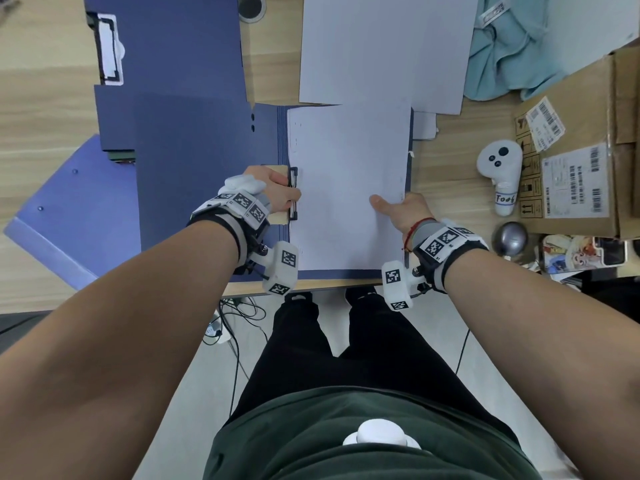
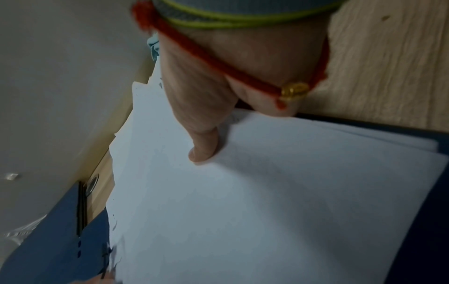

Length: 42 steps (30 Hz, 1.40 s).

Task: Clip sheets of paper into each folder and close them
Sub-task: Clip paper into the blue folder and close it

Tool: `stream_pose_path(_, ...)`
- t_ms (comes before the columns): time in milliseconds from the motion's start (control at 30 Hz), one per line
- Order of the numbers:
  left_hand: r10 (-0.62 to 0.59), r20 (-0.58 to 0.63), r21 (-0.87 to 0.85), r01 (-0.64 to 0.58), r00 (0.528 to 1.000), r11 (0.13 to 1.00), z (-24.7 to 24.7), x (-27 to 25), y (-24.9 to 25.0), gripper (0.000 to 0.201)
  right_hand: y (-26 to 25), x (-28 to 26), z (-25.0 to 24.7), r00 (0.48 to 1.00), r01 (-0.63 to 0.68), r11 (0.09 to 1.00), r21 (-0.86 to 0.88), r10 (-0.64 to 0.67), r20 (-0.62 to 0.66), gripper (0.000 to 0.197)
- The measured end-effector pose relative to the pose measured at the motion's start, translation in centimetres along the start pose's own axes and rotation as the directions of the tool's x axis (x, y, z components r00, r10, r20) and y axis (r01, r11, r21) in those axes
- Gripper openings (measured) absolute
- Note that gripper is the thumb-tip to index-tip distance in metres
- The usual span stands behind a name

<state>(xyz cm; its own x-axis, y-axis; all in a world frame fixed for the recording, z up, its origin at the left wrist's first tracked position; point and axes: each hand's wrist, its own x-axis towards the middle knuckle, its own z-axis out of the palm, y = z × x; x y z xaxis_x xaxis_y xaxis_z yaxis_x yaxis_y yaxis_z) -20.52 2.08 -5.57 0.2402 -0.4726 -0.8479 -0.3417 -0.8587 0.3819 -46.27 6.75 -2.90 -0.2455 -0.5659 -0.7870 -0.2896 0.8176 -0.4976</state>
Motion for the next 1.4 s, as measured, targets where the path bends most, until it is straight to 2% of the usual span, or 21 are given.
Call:
stream_pose_path(100,-0.023,0.006,0.05,0.023,1.0,0.998,0.2,1.8,-0.6,0.062,0.2,0.4,0.1,1.0,0.002,1.0,-0.022,-0.002,0.008,0.077)
stream_pose_path(167,-0.022,-0.018,0.124,0.024,1.0,0.992,0.3,1.3,-0.1,0.064,0.4,0.8,0.1,1.0,0.005,0.999,-0.042,-0.005,0.001,0.064)
stream_pose_path(233,-0.019,-0.031,0.229,0.026,0.999,0.973,0.1,-1.0,1.2,0.056,0.6,1.1,0.1,1.0,0.017,0.999,-0.046,-0.017,0.0,0.055)
stream_pose_path(300,0.009,-0.039,0.348,0.005,0.999,0.937,-0.1,-3.4,2.5,0.038,0.7,1.2,0.1,1.0,0.019,0.999,-0.048,-0.019,-0.005,0.053)
stream_pose_path(400,0.086,-0.068,0.507,-0.04,0.994,0.861,0.0,-4.8,3.3,0.032,0.8,1.5,0.2,1.0,0.001,0.998,-0.069,-0.001,-0.011,0.06)
stream_pose_path(467,0.09,-0.085,0.591,-0.023,0.992,0.806,0.3,-4.8,3.8,0.025,0.7,1.7,0.1,1.0,-0.017,0.996,-0.085,0.016,-0.017,0.071)
stream_pose_path(567,0.071,-0.062,0.69,-0.009,0.996,0.723,0.5,-4.3,4.1,0.041,0.6,1.8,0.3,0.999,-0.037,0.993,-0.116,0.036,-0.015,0.083)
stream_pose_path(800,0.063,-0.053,0.759,0.0,0.997,0.651,0.6,-4.1,4.5,0.041,0.8,2.6,-0.4,0.997,-0.069,0.98,-0.189,0.072,0.01,0.092)
stream_pose_path(833,0.067,-0.052,0.76,-0.004,0.996,0.65,0.6,-4.1,4.5,0.04,0.9,2.8,-0.5,0.996,-0.082,0.979,-0.186,0.084,0.003,0.088)
stream_pose_path(900,0.072,-0.05,0.758,-0.009,0.996,0.652,0.6,-4.0,4.4,0.038,1.3,3.1,-0.7,0.997,-0.072,0.981,-0.178,0.071,-0.012,0.057)
stream_pose_path(933,0.073,-0.052,0.75,-0.01,0.996,0.661,0.5,-4.1,4.3,0.037,1.6,3.2,-0.7,0.998,-0.059,0.983,-0.176,0.055,-0.03,0.049)
stream_pose_path(1067,0.051,-0.032,0.722,-0.012,0.998,0.692,0.7,-3.6,4.2,0.037,1.6,3.1,-1.0,0.995,-0.051,0.976,-0.211,0.031,-0.096,0.05)
stream_pose_path(1200,0.042,-0.03,0.775,-0.003,0.999,0.632,1.6,-3.6,4.5,0.037,0.9,2.6,-1.2,0.992,-0.04,0.96,-0.278,0.006,-0.124,0.061)
stream_pose_path(1300,0.042,-0.023,0.812,-0.006,0.999,0.584,2.0,-4.0,4.8,0.033,0.3,2.4,-1.3,0.994,-0.041,0.925,-0.377,0.0,-0.109,0.056)
stream_pose_path(1400,0.041,-0.016,0.817,-0.011,0.999,0.577,1.9,-4.2,4.9,0.031,-0.1,2.8,-1.2,0.997,-0.044,0.896,-0.441,0.012,-0.075,0.047)
